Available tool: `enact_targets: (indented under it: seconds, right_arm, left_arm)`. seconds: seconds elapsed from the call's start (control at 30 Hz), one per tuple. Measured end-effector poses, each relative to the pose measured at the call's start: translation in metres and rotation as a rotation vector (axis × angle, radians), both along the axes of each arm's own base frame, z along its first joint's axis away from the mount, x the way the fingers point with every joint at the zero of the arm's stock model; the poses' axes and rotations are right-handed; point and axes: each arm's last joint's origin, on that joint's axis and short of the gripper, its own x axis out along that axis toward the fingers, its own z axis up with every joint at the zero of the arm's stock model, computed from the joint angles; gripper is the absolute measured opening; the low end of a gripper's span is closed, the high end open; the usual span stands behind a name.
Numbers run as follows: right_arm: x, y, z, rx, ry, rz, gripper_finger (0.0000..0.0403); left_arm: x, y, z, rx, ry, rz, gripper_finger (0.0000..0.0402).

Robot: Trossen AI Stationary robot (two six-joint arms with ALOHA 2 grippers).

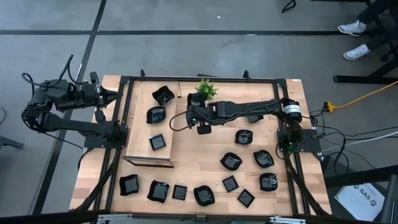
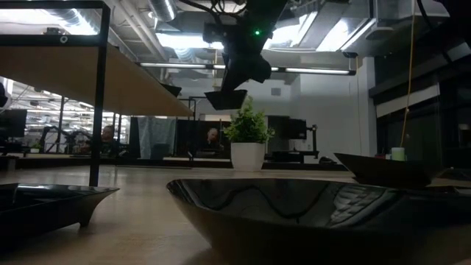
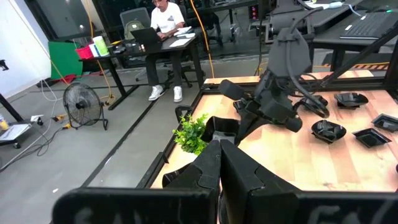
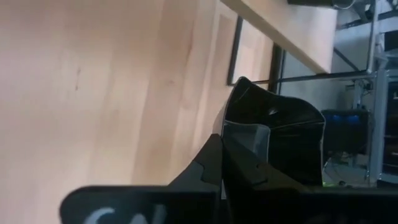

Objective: Pick & Place Mini shaped plates
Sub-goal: Stack the black distorted square plate on top of the black distorted square plate on the shelf

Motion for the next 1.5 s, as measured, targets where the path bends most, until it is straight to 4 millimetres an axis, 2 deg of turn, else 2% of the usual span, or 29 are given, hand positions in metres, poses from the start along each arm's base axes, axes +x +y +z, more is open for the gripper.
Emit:
enact_targets:
  seconds: [0.23,0.47,0.73,0.97,1.27,1.5]
  right_arm:
    - [0.008,-0.004,0.008,-0.072,-0.036,0.078,0.0003]
    - [0.014,-0.011,0.034,-0.125,-0.102,0.124,0.0003]
    - [0.026,-0.025,0.051,-0.156,-0.223,0.416,0.0003]
    - [0.029,-0.045,0.059,-0.079,-0.356,0.59,0.0003]
    - [0.037,-0.078,0.045,0.012,-0.439,0.662,0.0003]
    - [0.043,-0.087,0.028,0.048,-0.419,0.665,0.0003]
  left_arm:
    - [0.0,0.0,0.0,0.0,0.0,0.0,0.0004]
    - [0.0,0.0,0.0,0.0,0.0,0.0,0.0004]
    - [0.0,0.0,0.0,0.0,0.0,0.0,0.0004]
    - [0.0,0.0,0.0,0.0,0.0,0.0,0.0004]
    - [0.0,0.0,0.0,0.0,0.0,0.0,0.0004]
    - [0.0,0.0,0.0,0.0,0.0,0.0,0.0004]
